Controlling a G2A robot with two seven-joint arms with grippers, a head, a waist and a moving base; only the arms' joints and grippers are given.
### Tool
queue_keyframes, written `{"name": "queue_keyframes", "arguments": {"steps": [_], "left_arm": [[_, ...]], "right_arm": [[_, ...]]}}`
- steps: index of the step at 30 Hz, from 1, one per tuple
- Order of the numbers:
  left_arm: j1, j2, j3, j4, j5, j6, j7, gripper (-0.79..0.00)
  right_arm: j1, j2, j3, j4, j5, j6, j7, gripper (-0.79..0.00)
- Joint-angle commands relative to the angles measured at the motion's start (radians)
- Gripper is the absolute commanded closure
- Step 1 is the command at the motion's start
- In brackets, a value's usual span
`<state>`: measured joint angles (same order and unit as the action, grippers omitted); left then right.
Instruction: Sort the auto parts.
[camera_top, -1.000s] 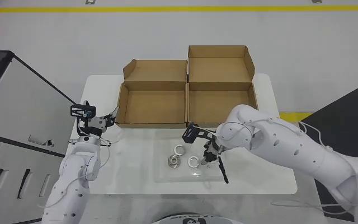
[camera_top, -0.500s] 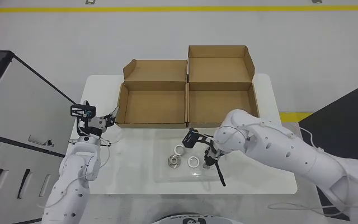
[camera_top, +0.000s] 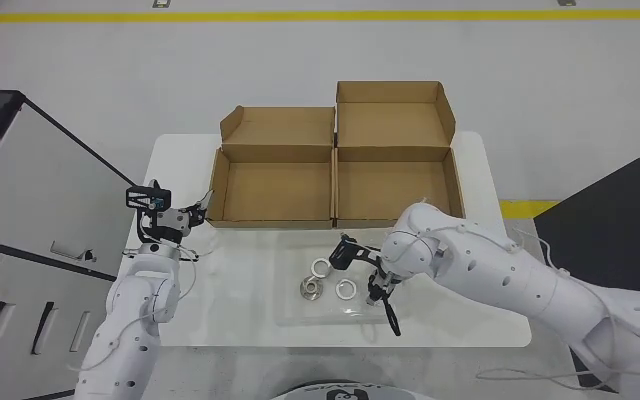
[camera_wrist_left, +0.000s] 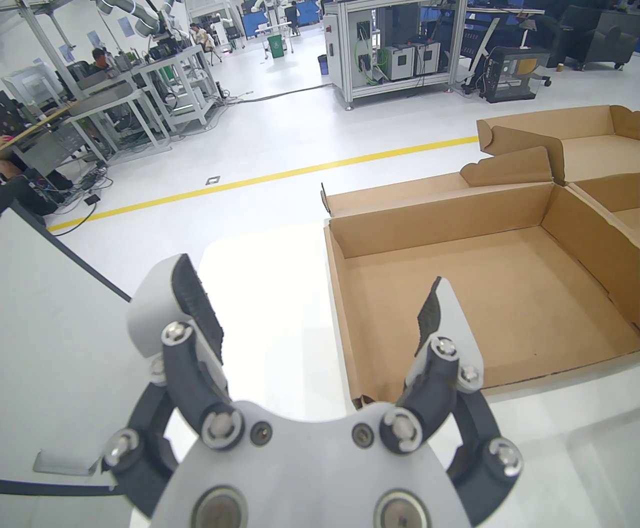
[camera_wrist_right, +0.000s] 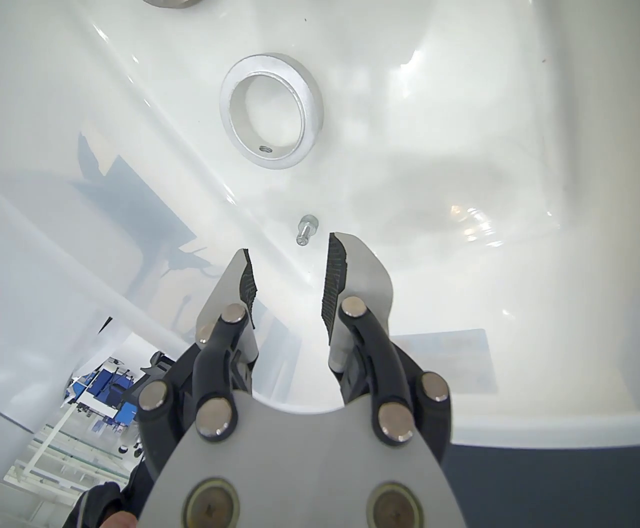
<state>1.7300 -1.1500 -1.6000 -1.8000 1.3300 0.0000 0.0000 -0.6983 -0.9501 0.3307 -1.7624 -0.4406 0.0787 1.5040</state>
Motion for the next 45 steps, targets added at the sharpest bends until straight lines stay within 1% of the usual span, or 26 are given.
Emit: {"name": "queue_keyframes", "arguments": {"steps": [1, 4, 8, 12, 20, 39, 45], "left_arm": [[0.000, 0.000, 0.000, 0.000, 0.000, 0.000, 0.000, -0.785], [0.000, 0.000, 0.000, 0.000, 0.000, 0.000, 0.000, -0.785], [0.000, 0.000, 0.000, 0.000, 0.000, 0.000, 0.000, -0.785], [0.000, 0.000, 0.000, 0.000, 0.000, 0.000, 0.000, -0.785], [0.000, 0.000, 0.000, 0.000, 0.000, 0.000, 0.000, -0.785], [0.000, 0.000, 0.000, 0.000, 0.000, 0.000, 0.000, -0.785], [0.000, 0.000, 0.000, 0.000, 0.000, 0.000, 0.000, -0.785]], "right_arm": [[-0.005, -0.001, 0.000, 0.007, -0.005, -0.003, 0.002, -0.348], [-0.013, -0.003, 0.001, 0.015, -0.009, -0.004, 0.003, -0.339], [-0.021, -0.005, 0.005, 0.020, -0.014, -0.008, 0.005, -0.296], [-0.028, -0.007, 0.010, 0.023, -0.016, -0.009, 0.007, -0.280], [-0.043, -0.011, 0.018, 0.028, -0.022, -0.015, 0.014, -0.283], [-0.077, -0.020, 0.038, 0.044, -0.045, -0.008, 0.005, -0.231], [-0.084, -0.024, 0.047, 0.052, -0.052, -0.005, 0.001, -0.228]]}}
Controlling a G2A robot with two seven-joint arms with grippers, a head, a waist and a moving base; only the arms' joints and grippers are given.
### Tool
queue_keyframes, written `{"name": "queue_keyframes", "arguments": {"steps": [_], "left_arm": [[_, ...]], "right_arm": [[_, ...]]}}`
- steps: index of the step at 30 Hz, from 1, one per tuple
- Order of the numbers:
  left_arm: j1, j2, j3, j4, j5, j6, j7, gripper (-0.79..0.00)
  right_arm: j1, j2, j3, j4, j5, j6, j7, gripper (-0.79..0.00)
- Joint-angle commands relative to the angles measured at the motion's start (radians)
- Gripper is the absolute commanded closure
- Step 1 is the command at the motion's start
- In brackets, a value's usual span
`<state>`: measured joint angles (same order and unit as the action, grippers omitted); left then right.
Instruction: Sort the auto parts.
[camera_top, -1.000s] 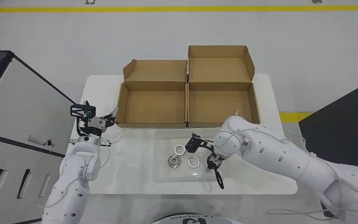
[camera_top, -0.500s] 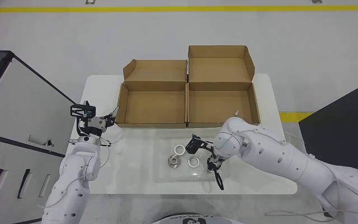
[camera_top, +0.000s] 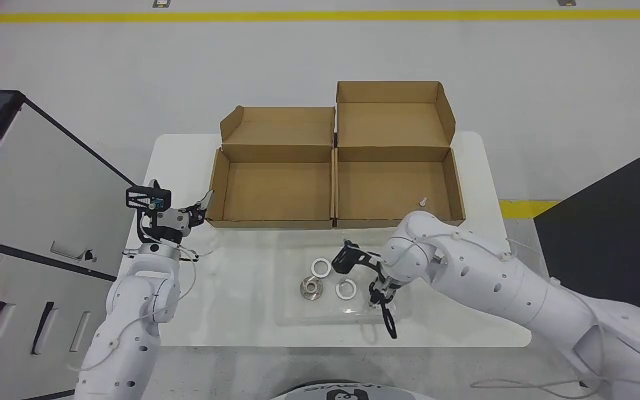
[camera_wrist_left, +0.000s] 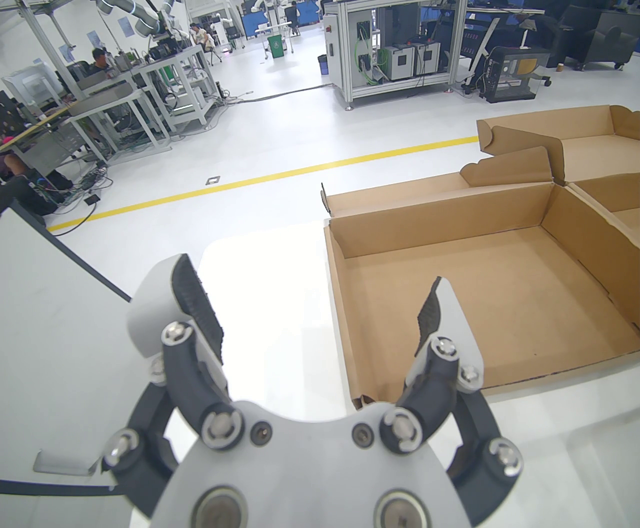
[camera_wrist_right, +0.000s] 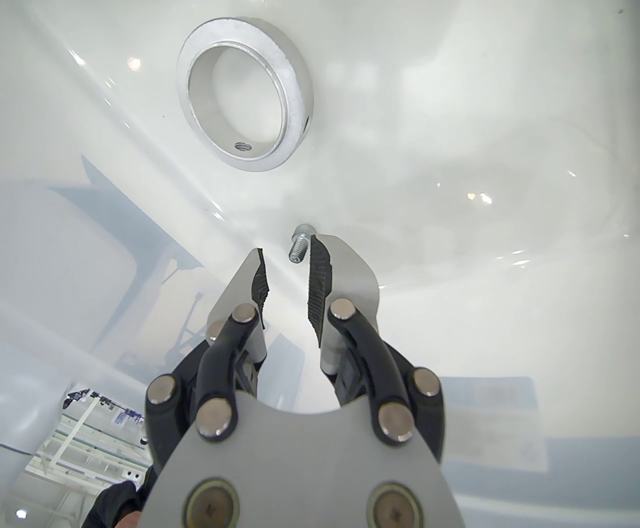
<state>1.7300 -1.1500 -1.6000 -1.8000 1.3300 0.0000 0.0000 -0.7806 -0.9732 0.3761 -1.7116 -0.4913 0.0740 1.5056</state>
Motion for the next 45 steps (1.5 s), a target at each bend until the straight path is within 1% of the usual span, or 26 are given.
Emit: {"name": "queue_keyframes", "arguments": {"steps": [1, 6, 9, 10, 11, 13, 21, 29, 34, 38, 45], "left_arm": [[0.000, 0.000, 0.000, 0.000, 0.000, 0.000, 0.000, -0.785], [0.000, 0.000, 0.000, 0.000, 0.000, 0.000, 0.000, -0.785], [0.000, 0.000, 0.000, 0.000, 0.000, 0.000, 0.000, -0.785], [0.000, 0.000, 0.000, 0.000, 0.000, 0.000, 0.000, -0.785], [0.000, 0.000, 0.000, 0.000, 0.000, 0.000, 0.000, -0.785], [0.000, 0.000, 0.000, 0.000, 0.000, 0.000, 0.000, -0.785], [0.000, 0.000, 0.000, 0.000, 0.000, 0.000, 0.000, -0.785], [0.000, 0.000, 0.000, 0.000, 0.000, 0.000, 0.000, -0.785], [0.000, 0.000, 0.000, 0.000, 0.000, 0.000, 0.000, -0.785], [0.000, 0.000, 0.000, 0.000, 0.000, 0.000, 0.000, -0.785], [0.000, 0.000, 0.000, 0.000, 0.000, 0.000, 0.000, -0.785]], "right_arm": [[-0.002, -0.001, 0.002, 0.002, -0.005, -0.001, 0.000, -0.225], [-0.009, -0.004, 0.009, 0.009, -0.004, 0.001, -0.004, -0.209], [-0.012, -0.007, 0.015, 0.017, -0.002, 0.003, -0.010, -0.182], [-0.012, -0.008, 0.017, 0.019, -0.001, 0.001, -0.011, -0.160], [-0.013, -0.008, 0.019, 0.021, -0.001, 0.002, -0.013, -0.120], [-0.014, -0.010, 0.022, 0.025, 0.002, 0.001, -0.014, 0.000], [-0.003, -0.014, 0.054, 0.032, 0.023, 0.007, -0.006, 0.000], [0.010, 0.006, 0.134, -0.022, 0.094, 0.032, 0.030, 0.000], [0.020, 0.035, 0.178, -0.073, 0.169, 0.051, 0.030, 0.000], [0.028, 0.067, 0.213, -0.100, 0.265, 0.055, 0.030, 0.000], [0.025, 0.133, 0.297, -0.094, 0.548, 0.036, 0.030, 0.000]]}}
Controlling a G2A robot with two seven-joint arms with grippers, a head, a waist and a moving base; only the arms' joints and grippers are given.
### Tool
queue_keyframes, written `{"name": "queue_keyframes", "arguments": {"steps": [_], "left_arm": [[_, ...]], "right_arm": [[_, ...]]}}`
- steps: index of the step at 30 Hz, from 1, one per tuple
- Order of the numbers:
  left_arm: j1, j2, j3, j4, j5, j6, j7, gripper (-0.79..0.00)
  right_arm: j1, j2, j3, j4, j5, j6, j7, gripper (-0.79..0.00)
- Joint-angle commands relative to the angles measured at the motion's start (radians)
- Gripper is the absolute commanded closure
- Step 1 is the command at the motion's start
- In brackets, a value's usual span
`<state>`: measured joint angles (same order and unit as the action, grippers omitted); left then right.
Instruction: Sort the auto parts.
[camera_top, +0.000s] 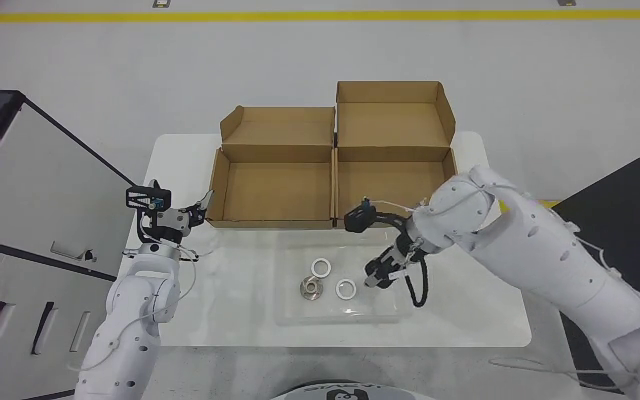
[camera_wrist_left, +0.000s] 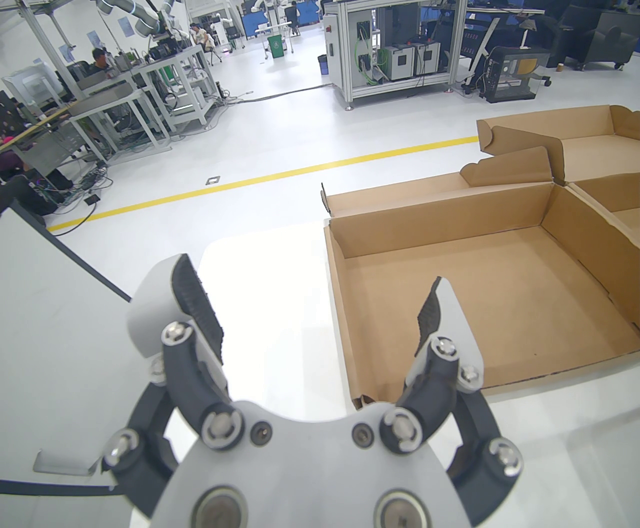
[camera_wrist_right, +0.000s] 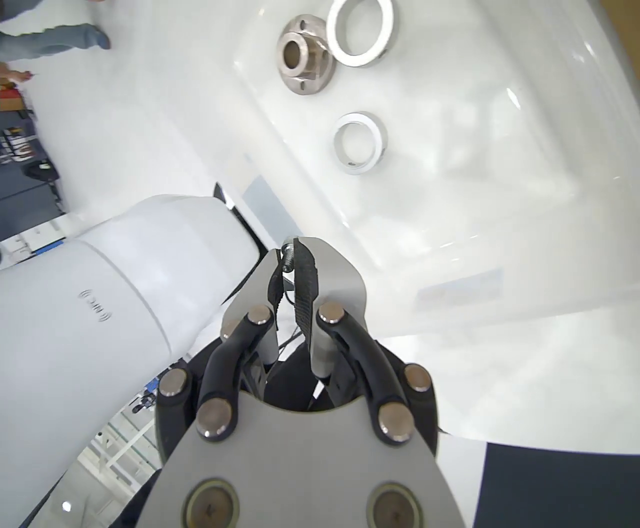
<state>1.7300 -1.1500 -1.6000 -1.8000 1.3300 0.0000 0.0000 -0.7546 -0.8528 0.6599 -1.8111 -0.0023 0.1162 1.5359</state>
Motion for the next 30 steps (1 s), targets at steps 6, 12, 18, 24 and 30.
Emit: {"name": "queue_keyframes", "arguments": {"steps": [6, 12, 18, 24, 30], "left_arm": [[0.000, 0.000, 0.000, 0.000, 0.000, 0.000, 0.000, -0.785], [0.000, 0.000, 0.000, 0.000, 0.000, 0.000, 0.000, -0.785], [0.000, 0.000, 0.000, 0.000, 0.000, 0.000, 0.000, -0.785], [0.000, 0.000, 0.000, 0.000, 0.000, 0.000, 0.000, -0.785], [0.000, 0.000, 0.000, 0.000, 0.000, 0.000, 0.000, -0.785]], "right_arm": [[-0.008, 0.077, 0.088, 0.050, 0.273, -0.040, 0.000, 0.000], [-0.043, 0.125, 0.160, 0.109, 0.556, -0.090, 0.000, 0.000], [-0.063, 0.153, 0.165, 0.140, 0.803, -0.136, 0.000, 0.000], [-0.052, 0.161, 0.121, 0.149, 1.070, -0.194, 0.000, 0.000], [-0.016, 0.140, 0.063, 0.153, 1.282, -0.251, 0.000, 0.000]]}}
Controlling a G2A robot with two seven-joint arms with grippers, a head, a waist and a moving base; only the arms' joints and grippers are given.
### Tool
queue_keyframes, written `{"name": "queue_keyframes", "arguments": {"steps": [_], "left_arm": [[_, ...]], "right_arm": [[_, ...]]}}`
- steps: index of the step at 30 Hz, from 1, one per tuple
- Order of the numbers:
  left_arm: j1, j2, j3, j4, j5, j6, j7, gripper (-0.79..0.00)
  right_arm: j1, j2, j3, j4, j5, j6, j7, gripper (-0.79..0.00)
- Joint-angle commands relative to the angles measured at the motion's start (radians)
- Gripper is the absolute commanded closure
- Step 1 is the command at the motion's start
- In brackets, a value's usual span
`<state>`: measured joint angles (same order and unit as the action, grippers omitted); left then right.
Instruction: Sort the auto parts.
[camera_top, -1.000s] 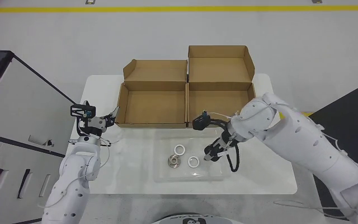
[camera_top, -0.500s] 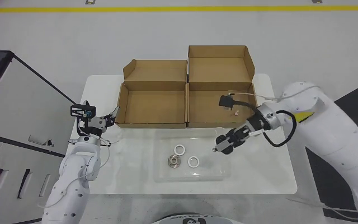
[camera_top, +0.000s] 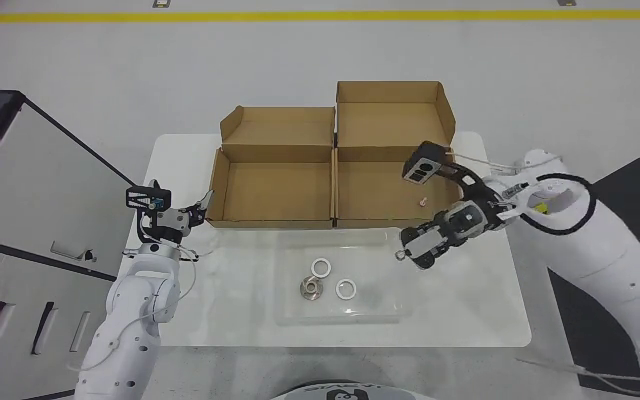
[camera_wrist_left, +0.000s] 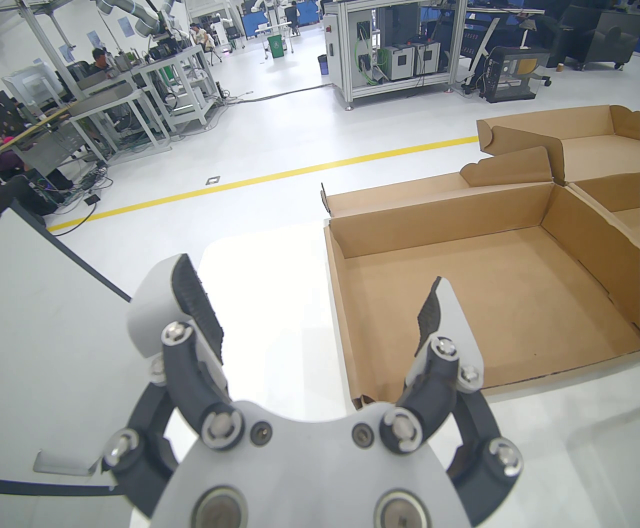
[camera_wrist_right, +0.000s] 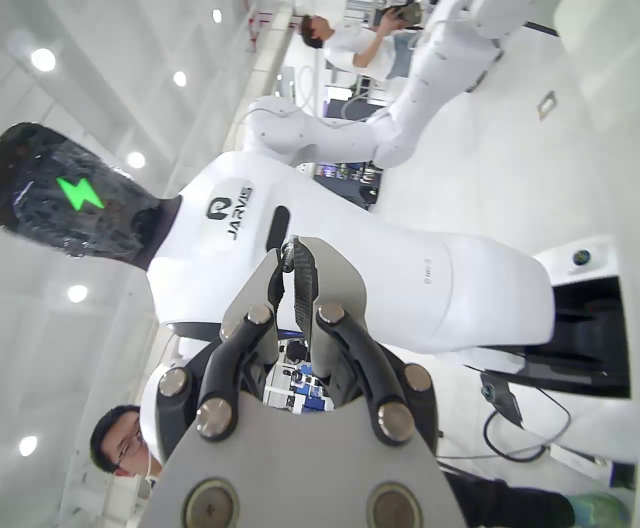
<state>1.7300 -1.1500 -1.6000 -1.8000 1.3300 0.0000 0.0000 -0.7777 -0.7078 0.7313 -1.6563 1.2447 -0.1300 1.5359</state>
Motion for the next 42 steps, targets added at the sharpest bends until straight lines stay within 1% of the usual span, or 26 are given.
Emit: {"name": "queue_keyframes", "arguments": {"steps": [1, 8, 15, 24, 29, 33, 42], "left_arm": [[0.000, 0.000, 0.000, 0.000, 0.000, 0.000, 0.000, -0.785], [0.000, 0.000, 0.000, 0.000, 0.000, 0.000, 0.000, -0.785], [0.000, 0.000, 0.000, 0.000, 0.000, 0.000, 0.000, -0.785], [0.000, 0.000, 0.000, 0.000, 0.000, 0.000, 0.000, -0.785], [0.000, 0.000, 0.000, 0.000, 0.000, 0.000, 0.000, -0.785], [0.000, 0.000, 0.000, 0.000, 0.000, 0.000, 0.000, -0.785], [0.000, 0.000, 0.000, 0.000, 0.000, 0.000, 0.000, -0.785]], "right_arm": [[0.015, -0.010, -0.018, 0.000, 0.053, -0.009, 0.000, 0.000], [0.073, -0.053, -0.065, 0.031, 0.159, -0.027, 0.000, 0.000], [0.119, -0.110, -0.091, 0.031, 0.252, -0.041, 0.000, 0.000], [0.181, -0.186, -0.116, 0.020, 0.288, -0.015, 0.000, 0.000], [0.206, -0.226, -0.115, 0.025, 0.328, 0.002, 0.000, 0.000], [0.219, -0.254, -0.112, 0.033, 0.327, 0.016, 0.000, 0.000], [0.221, -0.258, -0.112, 0.036, 0.319, 0.018, 0.000, 0.000]]}}
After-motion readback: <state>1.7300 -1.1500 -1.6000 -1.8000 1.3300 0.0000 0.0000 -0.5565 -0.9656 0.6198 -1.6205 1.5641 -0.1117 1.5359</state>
